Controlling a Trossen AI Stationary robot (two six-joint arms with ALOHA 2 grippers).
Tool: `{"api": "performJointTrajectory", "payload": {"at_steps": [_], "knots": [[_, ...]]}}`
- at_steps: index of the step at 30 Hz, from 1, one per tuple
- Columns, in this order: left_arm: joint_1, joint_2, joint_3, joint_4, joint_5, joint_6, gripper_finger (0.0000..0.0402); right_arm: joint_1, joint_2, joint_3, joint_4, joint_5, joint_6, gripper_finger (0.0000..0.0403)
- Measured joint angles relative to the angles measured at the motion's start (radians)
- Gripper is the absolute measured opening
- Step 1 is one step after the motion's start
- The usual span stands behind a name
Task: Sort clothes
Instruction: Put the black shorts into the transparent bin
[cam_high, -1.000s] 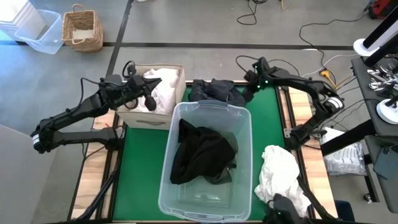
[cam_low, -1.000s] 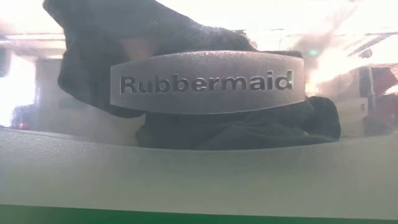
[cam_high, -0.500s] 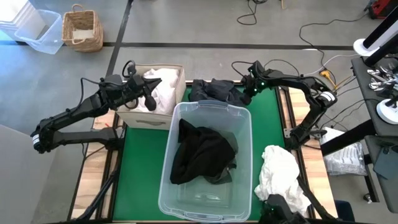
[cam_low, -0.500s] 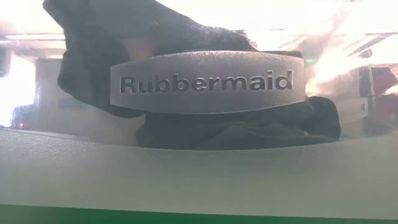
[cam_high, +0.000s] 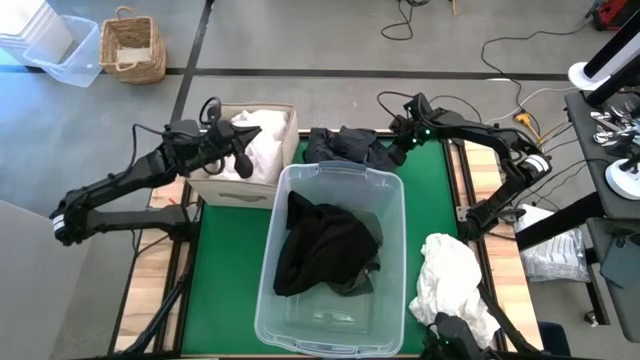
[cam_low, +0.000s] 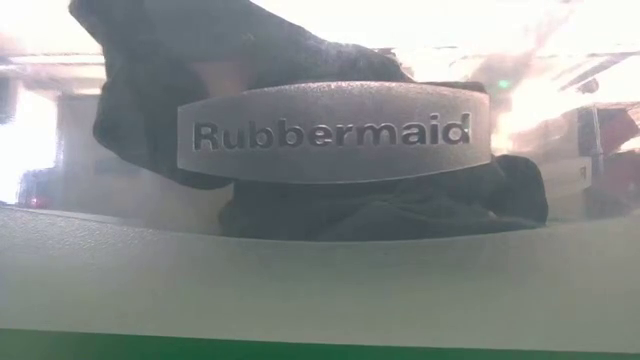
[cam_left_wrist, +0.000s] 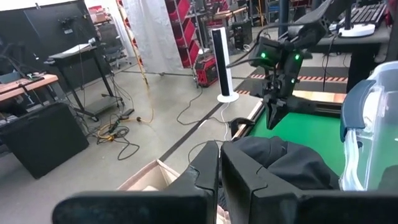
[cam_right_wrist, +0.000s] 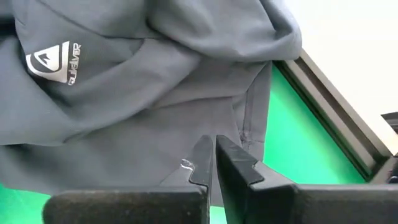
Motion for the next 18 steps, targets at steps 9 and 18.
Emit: {"api": "performJointTrajectory", "payload": {"at_steps": [9,18], "knots": [[0.000,0.071,0.000,0.004,0.000,0.002,0.0000,0.001,-0.002,0.000,-0.026,0.000,-0.026,0.0013],[0.000,0.084,0.006,0.011,0.000,0.003,0.0000,0.001,-0.002,-0.001,-0.070,-0.020,-0.132,0.0021]]}}
